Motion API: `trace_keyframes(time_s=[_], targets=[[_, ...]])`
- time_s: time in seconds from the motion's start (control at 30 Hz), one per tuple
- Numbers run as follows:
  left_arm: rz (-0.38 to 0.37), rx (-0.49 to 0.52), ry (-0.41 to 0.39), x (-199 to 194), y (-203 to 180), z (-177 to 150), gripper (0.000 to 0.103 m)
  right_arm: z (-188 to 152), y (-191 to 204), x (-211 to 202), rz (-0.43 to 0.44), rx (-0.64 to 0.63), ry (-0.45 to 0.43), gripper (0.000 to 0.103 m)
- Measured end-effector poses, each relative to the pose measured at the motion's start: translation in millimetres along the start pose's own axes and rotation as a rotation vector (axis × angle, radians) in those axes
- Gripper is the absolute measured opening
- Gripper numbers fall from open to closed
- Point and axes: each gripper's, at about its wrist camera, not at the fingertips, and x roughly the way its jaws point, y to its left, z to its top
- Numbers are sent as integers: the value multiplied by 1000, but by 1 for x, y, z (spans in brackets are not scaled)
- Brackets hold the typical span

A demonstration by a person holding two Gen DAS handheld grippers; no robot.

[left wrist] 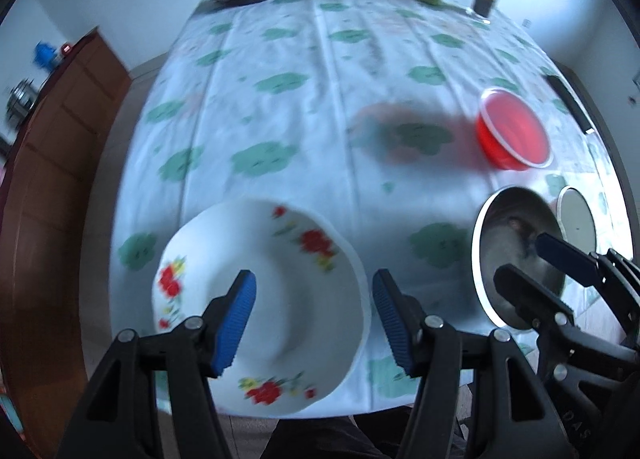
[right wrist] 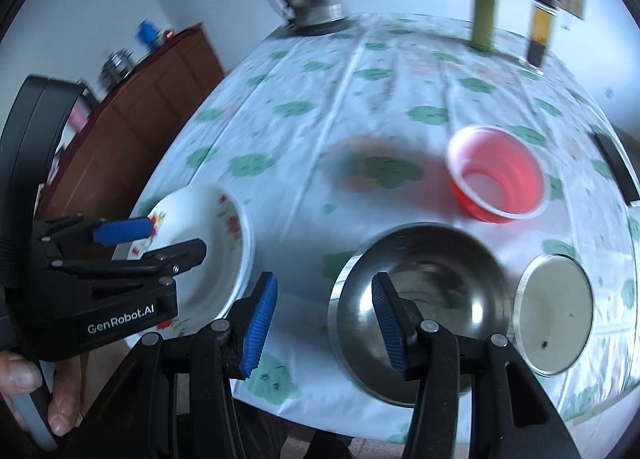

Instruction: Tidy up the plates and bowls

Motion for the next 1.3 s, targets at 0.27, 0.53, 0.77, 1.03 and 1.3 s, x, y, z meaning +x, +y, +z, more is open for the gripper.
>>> trace_keyframes(time_s=[0.27,0.53,0.77,1.03,1.3], targets=[[-55,109,-13,1,-46,35,61,5,-50,-7,-64,132,-18,52],[-80,195,-22,4,-80,64,61,13,-86,-9,-108,222,-34,52],[-98,241,-12,15,-100,86,62,22,-111,-6,-143,283,-40,52],[-128,247,10,32,-117,109,62,34,-145,4,-156,378,-30,52],[-120,271,20,48,-130,125,62,41,-165,19,-159,436,-6,52]])
